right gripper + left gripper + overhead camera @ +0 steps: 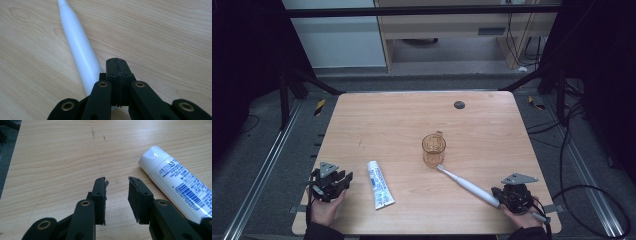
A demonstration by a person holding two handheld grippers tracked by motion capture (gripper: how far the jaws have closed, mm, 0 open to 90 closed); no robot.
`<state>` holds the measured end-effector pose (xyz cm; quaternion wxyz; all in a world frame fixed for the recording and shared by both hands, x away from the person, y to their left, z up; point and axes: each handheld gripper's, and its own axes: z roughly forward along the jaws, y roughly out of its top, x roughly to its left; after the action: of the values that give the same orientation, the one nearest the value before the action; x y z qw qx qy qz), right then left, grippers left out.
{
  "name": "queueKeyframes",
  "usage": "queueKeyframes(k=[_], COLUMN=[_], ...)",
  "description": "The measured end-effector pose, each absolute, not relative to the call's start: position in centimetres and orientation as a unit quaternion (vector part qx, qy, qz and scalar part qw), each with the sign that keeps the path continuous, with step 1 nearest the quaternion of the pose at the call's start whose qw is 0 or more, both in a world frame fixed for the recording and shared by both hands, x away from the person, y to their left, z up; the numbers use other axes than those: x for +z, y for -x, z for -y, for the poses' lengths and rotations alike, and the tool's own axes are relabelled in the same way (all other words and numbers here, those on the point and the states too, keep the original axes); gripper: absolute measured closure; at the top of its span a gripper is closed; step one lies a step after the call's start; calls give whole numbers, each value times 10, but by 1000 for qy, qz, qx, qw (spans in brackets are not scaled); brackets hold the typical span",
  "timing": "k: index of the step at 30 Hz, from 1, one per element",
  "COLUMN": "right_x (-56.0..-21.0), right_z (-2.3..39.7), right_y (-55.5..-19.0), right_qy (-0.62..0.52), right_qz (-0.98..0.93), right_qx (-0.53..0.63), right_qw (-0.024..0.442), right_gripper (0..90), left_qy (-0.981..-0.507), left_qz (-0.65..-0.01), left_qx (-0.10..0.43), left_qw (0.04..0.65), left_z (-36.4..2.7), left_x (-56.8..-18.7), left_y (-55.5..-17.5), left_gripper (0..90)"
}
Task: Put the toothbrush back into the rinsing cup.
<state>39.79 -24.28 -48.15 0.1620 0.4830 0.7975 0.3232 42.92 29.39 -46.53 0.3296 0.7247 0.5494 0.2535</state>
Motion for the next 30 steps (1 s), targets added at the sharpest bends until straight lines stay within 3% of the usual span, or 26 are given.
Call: queueKeyframes(k=[4, 19, 30], right_x=[-482, -453, -429], right_z=[240, 242, 225], right_y=[-398, -418, -433], right_qy=[-479, -463, -440], right_qz=[-803, -789, -799], right_qx=[316, 350, 360], right_qw=[159, 202, 197], right_gripper=[892, 805, 735], left_qy=[-725, -724, -729], left_qz=[-549, -547, -544], left_qx=[253, 265, 263], left_qw=[329, 325, 321], left_z=[-294, -295, -295], left_x=[-466, -469, -471], left_y=[-430, -433, -436], left_gripper=[651, 449, 373])
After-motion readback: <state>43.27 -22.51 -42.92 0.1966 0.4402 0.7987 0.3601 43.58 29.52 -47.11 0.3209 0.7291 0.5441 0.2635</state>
